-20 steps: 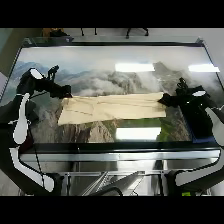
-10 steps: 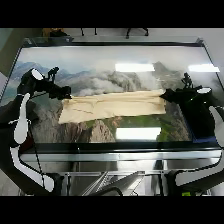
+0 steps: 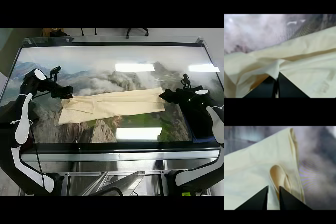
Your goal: Fold the shirts.
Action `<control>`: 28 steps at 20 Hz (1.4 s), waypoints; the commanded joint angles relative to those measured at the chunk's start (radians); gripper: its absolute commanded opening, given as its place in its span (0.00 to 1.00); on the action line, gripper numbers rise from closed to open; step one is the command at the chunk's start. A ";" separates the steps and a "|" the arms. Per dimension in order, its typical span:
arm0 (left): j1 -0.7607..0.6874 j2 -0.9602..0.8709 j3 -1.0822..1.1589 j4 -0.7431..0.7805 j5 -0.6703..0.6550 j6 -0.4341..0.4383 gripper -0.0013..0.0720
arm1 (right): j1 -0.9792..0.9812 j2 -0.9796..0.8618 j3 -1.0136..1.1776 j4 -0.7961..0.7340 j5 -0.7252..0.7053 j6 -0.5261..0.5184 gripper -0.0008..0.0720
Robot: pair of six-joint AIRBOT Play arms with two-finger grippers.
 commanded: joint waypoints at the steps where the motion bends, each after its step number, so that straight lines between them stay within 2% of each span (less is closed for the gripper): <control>1: -0.026 -0.001 0.007 -0.002 0.043 0.008 0.04 | -0.001 -0.011 0.005 0.005 0.013 -0.009 0.27; 2: -0.026 -0.001 0.026 0.003 0.039 0.008 0.35 | -0.011 0.001 0.017 -0.001 0.031 -0.027 0.30; 3: -0.021 0.000 0.057 0.003 0.032 0.007 0.88 | -0.026 0.020 0.037 -0.017 0.055 -0.034 0.59; 4: -0.014 0.000 0.094 0.003 0.016 0.003 0.99 | -0.042 0.035 0.057 -0.041 0.061 -0.032 0.82; 7: 0.020 0.000 0.217 0.003 -0.071 -0.020 0.99 | -0.100 0.036 0.091 -0.073 0.064 0.000 0.84; 12: 0.031 0.000 0.309 -0.010 -0.241 -0.077 0.99 | -0.089 -0.064 0.093 -0.053 0.142 -0.009 0.85; 15: -0.008 0.001 0.296 -0.044 -0.261 -0.076 0.99 | -0.058 -0.111 0.094 -0.009 0.178 -0.042 0.84; 17: -0.046 0.001 0.280 -0.062 -0.249 -0.076 0.75 | -0.043 -0.125 0.095 0.009 0.174 -0.058 0.84; 20: -0.122 0.002 0.246 -0.060 -0.211 -0.076 0.75 | -0.030 -0.140 0.095 0.010 0.174 -0.058 0.82; 21: -0.152 0.002 0.227 -0.060 -0.189 -0.076 0.74 | -0.027 -0.140 0.095 0.015 0.176 -0.060 0.63; 22: -0.176 0.002 0.206 -0.060 -0.168 -0.076 0.74 | -0.025 -0.140 0.096 0.028 0.180 -0.071 0.36; 23: -0.201 0.002 0.183 -0.060 -0.146 -0.076 0.74 | -0.024 -0.140 0.105 0.038 0.196 -0.076 0.27; 24: -0.232 0.002 0.158 -0.060 -0.120 -0.078 0.74 | -0.024 -0.137 0.121 0.043 0.225 -0.075 0.13; 25: -0.259 0.002 0.132 -0.060 -0.092 -0.084 0.54 | -0.024 -0.130 0.142 0.043 0.256 -0.075 0.06; 26: -0.283 0.002 0.106 -0.060 -0.063 -0.084 0.22 | -0.024 -0.117 0.169 0.044 0.288 -0.071 0.04; 27: -0.312 0.002 0.079 -0.060 -0.022 -0.084 0.09 | -0.025 -0.098 0.194 0.044 0.322 -0.065 0.04; 28: -0.342 0.002 0.056 -0.060 0.019 -0.084 0.09 | -0.026 -0.069 0.219 0.043 0.357 -0.053 0.04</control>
